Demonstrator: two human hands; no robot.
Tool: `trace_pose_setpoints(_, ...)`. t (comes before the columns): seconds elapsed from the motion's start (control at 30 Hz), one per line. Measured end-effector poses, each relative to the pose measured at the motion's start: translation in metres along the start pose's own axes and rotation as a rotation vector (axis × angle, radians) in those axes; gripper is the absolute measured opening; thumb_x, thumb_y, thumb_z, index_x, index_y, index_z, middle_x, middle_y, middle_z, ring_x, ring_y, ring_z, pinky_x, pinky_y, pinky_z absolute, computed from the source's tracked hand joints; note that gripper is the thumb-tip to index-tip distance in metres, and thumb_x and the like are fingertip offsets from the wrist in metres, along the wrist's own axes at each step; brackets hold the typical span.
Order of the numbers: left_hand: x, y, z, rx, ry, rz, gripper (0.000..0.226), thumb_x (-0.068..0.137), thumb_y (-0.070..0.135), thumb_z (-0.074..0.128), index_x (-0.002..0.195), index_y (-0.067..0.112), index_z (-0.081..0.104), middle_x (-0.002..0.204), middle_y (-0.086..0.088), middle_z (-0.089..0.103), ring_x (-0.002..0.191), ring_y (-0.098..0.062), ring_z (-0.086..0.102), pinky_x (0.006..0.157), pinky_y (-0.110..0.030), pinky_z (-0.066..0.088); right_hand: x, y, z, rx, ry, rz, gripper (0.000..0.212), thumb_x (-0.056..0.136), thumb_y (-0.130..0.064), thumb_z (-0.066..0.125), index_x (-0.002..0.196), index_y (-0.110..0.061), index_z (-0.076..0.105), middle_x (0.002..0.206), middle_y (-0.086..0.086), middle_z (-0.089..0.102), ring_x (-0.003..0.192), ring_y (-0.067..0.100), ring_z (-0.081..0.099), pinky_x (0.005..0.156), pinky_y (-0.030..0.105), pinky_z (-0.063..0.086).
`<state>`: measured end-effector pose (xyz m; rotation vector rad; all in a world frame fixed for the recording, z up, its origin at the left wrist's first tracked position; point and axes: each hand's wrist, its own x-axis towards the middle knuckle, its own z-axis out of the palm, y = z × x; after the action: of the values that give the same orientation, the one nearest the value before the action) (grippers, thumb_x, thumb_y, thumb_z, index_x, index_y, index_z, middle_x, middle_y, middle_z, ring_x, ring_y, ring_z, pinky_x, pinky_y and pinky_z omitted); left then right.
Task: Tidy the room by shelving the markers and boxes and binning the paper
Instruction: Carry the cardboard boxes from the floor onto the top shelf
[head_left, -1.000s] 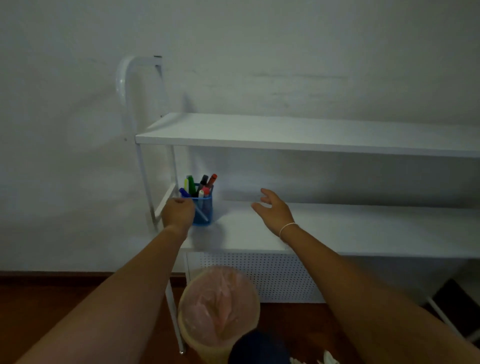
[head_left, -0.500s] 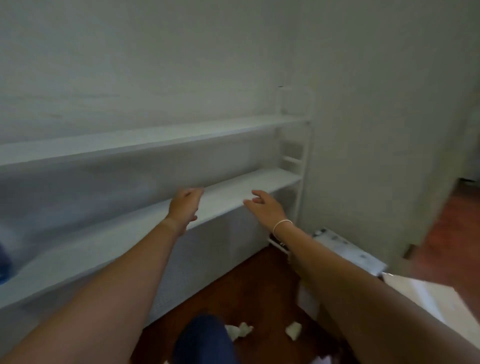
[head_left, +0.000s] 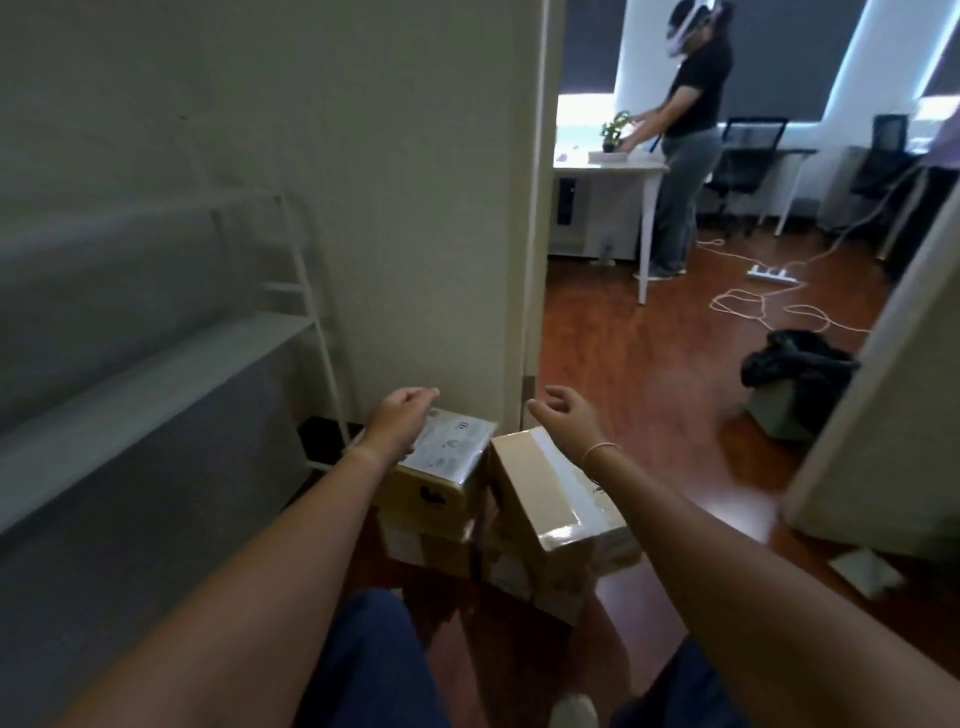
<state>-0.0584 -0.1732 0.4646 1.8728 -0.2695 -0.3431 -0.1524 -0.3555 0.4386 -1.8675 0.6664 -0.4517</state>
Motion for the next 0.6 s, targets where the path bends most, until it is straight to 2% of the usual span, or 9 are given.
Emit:
trace_pose_setpoints(0.07,0.002,-0.003,0.029,0.002,-0.054,-0.008,0.018,0.096,0.034,0.050,0.104,0.020,0.054,0.083,0.006,0.051,0.086,-0.019,0.049,0.072,-0.030,0.044,0.000,0.018,-0.024,-0.011,0.041,0.040,0.050,0.086,-0.033,0.062,0.130,-0.013,0.051,0.125,0.010,0.059,0.110,0.025,0.058,0.097,0.040,0.047)
trace_pose_setpoints(0.17,0.011,-0.011,0.074,0.038,-0.131,-0.048,0.014,0.096,0.032,0.050,0.101,0.020,0.054,0.083,0.007,0.051,0.094,-0.022,0.049,0.068,-0.028,0.044,-0.001,0.052,-0.054,-0.013,0.105,0.105,0.049,0.086,-0.035,0.061,0.129,-0.016,0.052,0.124,0.009,0.060,0.107,0.023,0.058,0.094,0.037,0.048)
trace_pose_setpoints(0.23,0.019,-0.022,0.102,0.037,-0.189,-0.098,0.017,0.095,0.033,0.050,0.103,0.019,0.055,0.091,0.003,0.054,0.100,-0.023,0.050,0.079,-0.034,0.047,-0.003,0.077,-0.069,-0.020,0.125,0.155,0.049,0.086,-0.036,0.060,0.130,-0.017,0.052,0.124,0.008,0.060,0.103,0.019,0.057,0.089,0.032,0.047)
trace_pose_setpoints(0.3,0.029,-0.038,0.127,0.039,-0.236,-0.160,0.029,0.093,0.035,0.051,0.113,0.015,0.058,0.100,-0.002,0.057,0.103,-0.024,0.052,0.087,-0.038,0.046,-0.005,0.100,-0.080,-0.020,0.143,0.214,0.051,0.086,-0.036,0.060,0.131,-0.017,0.050,0.126,0.007,0.059,0.099,0.016,0.054,0.087,0.028,0.044)
trace_pose_setpoints(0.37,0.039,-0.058,0.157,0.046,-0.285,-0.226,0.032,0.092,0.035,0.052,0.118,0.016,0.057,0.107,-0.008,0.060,0.101,-0.023,0.052,0.084,-0.036,0.045,-0.003,0.127,-0.092,-0.018,0.160,0.282,0.052,0.086,-0.035,0.060,0.133,-0.016,0.049,0.127,0.008,0.059,0.100,0.016,0.054,0.086,0.026,0.042)
trace_pose_setpoints(0.43,0.049,-0.082,0.186,0.062,-0.325,-0.281,0.033,0.092,0.035,0.053,0.120,0.018,0.055,0.124,-0.012,0.058,0.102,-0.024,0.052,0.085,-0.037,0.046,0.002,0.158,-0.102,-0.031,0.170,0.353,0.052,0.087,-0.034,0.059,0.134,-0.015,0.048,0.128,0.008,0.058,0.107,0.019,0.055,0.086,0.026,0.042)
trace_pose_setpoints(0.6,0.077,-0.137,0.237,0.037,-0.272,-0.432,0.059,0.092,0.031,0.055,0.146,0.016,0.036,0.141,-0.008,0.045,0.119,-0.027,0.048,0.090,-0.039,0.048,0.033,0.226,-0.107,-0.039,0.188,0.477,0.054,0.086,-0.034,0.061,0.134,-0.013,0.049,0.132,0.011,0.056,0.117,0.022,0.053,0.092,0.031,0.042)
